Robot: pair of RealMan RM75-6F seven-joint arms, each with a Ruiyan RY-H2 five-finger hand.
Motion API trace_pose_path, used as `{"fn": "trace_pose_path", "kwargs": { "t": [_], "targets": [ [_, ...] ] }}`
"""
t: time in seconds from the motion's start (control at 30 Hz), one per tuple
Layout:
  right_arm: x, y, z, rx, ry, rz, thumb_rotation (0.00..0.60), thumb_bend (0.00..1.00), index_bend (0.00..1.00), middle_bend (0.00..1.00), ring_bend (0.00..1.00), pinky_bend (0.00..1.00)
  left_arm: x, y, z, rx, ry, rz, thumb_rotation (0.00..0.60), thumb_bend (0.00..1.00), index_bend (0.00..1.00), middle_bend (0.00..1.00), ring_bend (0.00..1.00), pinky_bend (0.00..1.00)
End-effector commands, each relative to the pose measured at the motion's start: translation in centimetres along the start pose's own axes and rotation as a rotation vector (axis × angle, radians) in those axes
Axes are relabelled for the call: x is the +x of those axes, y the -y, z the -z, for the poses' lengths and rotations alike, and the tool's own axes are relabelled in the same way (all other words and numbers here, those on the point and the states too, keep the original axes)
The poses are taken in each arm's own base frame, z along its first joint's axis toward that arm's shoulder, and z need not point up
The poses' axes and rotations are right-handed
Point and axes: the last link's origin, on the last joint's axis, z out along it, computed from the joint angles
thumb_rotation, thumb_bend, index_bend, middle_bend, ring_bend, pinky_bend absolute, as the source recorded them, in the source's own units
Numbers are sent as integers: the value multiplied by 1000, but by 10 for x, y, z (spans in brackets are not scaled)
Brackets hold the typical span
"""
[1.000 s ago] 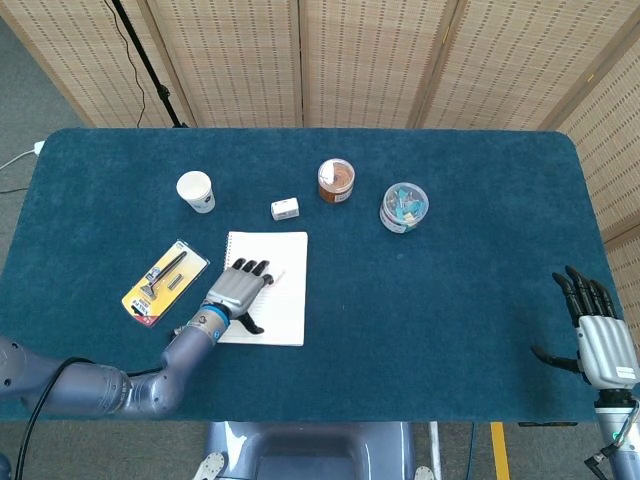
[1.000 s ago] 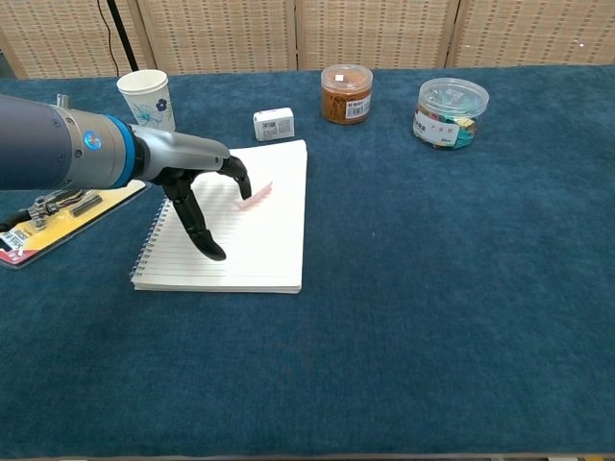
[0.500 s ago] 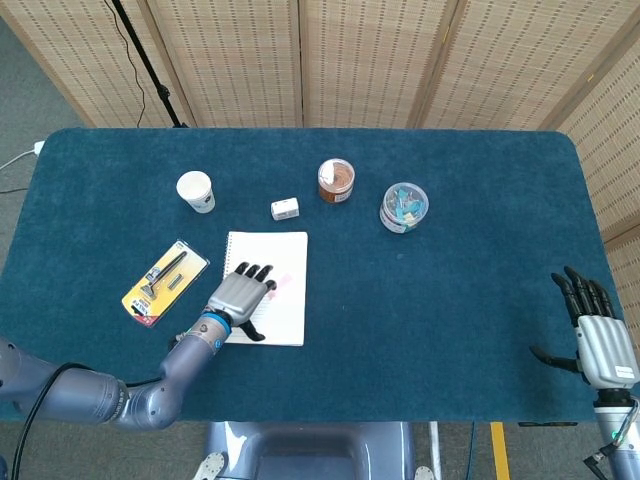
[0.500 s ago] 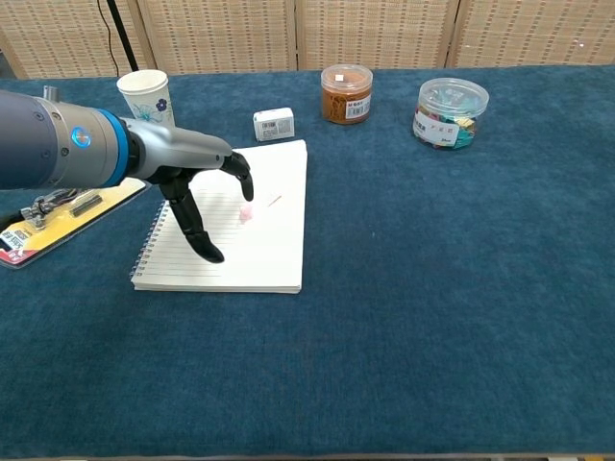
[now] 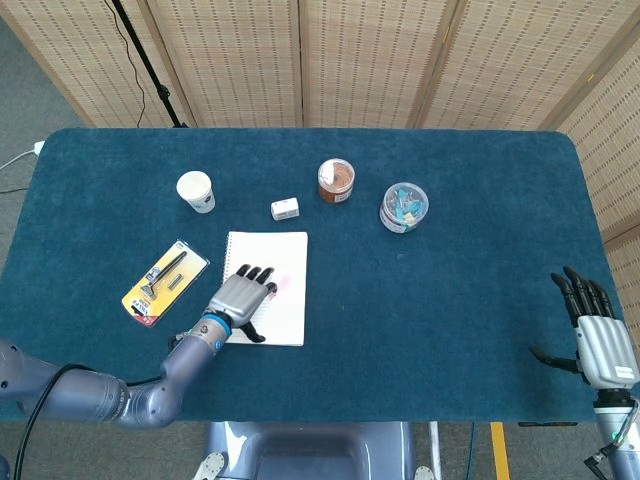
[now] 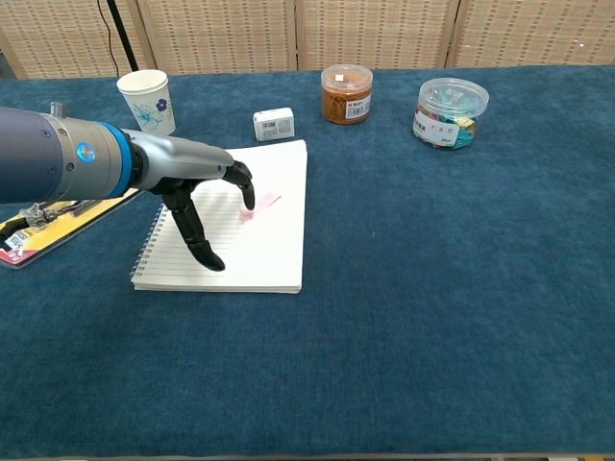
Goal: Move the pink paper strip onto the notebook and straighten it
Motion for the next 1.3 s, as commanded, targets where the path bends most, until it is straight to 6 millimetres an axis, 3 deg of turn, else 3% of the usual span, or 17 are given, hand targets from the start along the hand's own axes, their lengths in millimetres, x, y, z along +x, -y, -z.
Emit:
{"fn": "trace_pose_path", "kwargs": {
  "t": [0.03,0.6,1.3],
  "targets": [
    [0,0,0,1,0,-1,600,0,0,0,0,0,-1,-1,1,3,-1,-12,440,0,228,0,0,0],
    [2,0,0,-2,-8,-6,600,0,0,0,0,0,-8,3,6,36,19,-40,439,0,236,0,0,0],
    [2,0,1,-2,-3,-12,600,0,0,0,0,0,-1,9,9,38,-5,-21,439,0,236,0,0,0]
  ]
}}
